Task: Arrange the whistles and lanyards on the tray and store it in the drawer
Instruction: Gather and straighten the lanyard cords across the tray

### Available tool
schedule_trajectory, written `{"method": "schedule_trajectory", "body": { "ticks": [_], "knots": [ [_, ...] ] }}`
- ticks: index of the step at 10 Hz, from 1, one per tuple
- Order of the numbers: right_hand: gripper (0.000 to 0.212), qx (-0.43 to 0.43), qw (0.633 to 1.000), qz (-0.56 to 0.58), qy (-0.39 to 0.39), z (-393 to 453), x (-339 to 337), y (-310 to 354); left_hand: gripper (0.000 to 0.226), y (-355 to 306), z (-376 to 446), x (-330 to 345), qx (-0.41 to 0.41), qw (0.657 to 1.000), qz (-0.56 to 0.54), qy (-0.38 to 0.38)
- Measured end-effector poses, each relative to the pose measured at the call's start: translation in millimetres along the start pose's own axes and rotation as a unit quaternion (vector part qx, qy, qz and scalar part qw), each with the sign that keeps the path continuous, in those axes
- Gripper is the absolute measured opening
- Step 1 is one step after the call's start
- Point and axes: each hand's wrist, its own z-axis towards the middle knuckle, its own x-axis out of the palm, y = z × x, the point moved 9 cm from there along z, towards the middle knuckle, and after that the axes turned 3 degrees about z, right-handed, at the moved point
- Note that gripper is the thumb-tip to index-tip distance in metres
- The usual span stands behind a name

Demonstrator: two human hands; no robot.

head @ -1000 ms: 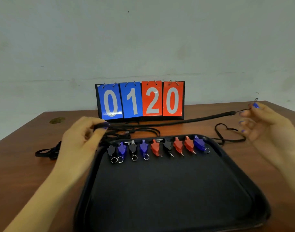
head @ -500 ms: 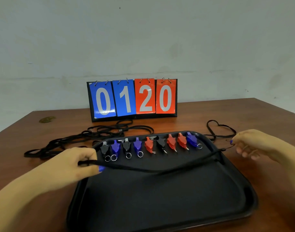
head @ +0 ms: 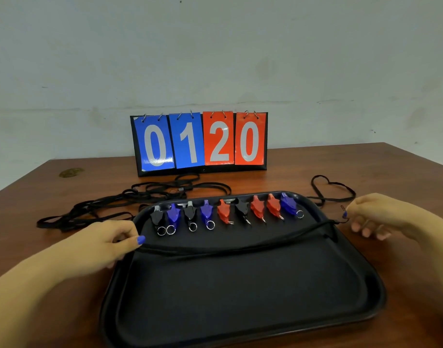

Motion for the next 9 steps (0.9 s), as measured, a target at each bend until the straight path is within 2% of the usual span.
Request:
{"method": "schedule_trajectory", "body": {
  "ticks": [1, 2, 3, 4, 5, 6, 7, 8, 9],
  "knots": [
    [0.021, 0.002, 1.000, -0.025, -0.014, 2.6, 0.0, 0.5, 0.019, 9.7, 2.9, 1.8, -0.011, 1.000, 0.004, 0.028],
    [0.030, 0.003, 0.998, -0.031, -0.049, 9.7, -5.8, -2.6, 0.015, 9.6, 0.8, 6.0, -0.010, 0.995, 0.079, 0.055],
    [0.031, -0.043, 0.985, -0.072, -0.152, 17.3, -20.8, 0.6, 0.017, 8.4, 3.2, -9.4, -0.012, 0.994, 0.112, -0.014],
    [0.038, -0.171, 0.954, -0.146, -0.201, 26.0, -18.2, 21.8, 0.018, -2.4, 0.7, -28.3, 0.037, 0.987, 0.089, -0.128],
    [0.046, -0.225, 0.938, -0.231, -0.129, 44.4, 11.1, 32.5, 0.020, -22.9, -6.7, -28.3, 0.085, 0.981, 0.063, -0.165],
    [0.030, -0.240, 0.942, -0.202, -0.116, 48.8, 17.7, 37.5, 0.019, -37.5, -6.8, -13.5, 0.122, 0.980, 0.054, -0.150],
    [0.009, -0.242, 0.941, -0.159, -0.173, 41.2, 0.1, 37.6, 0.016, -43.1, -2.9, -0.1, 0.139, 0.980, 0.059, -0.129],
    [0.013, -0.199, 0.930, -0.225, -0.213, 41.1, -10.6, 29.1, 0.016, -47.4, -2.7, 3.2, 0.151, 0.978, 0.049, -0.135],
    [0.013, -0.189, 0.913, -0.220, -0.289, 33.2, -24.1, 27.2, 0.019, -53.0, -6.1, 1.9, 0.164, 0.973, 0.040, -0.156]
  ]
}}
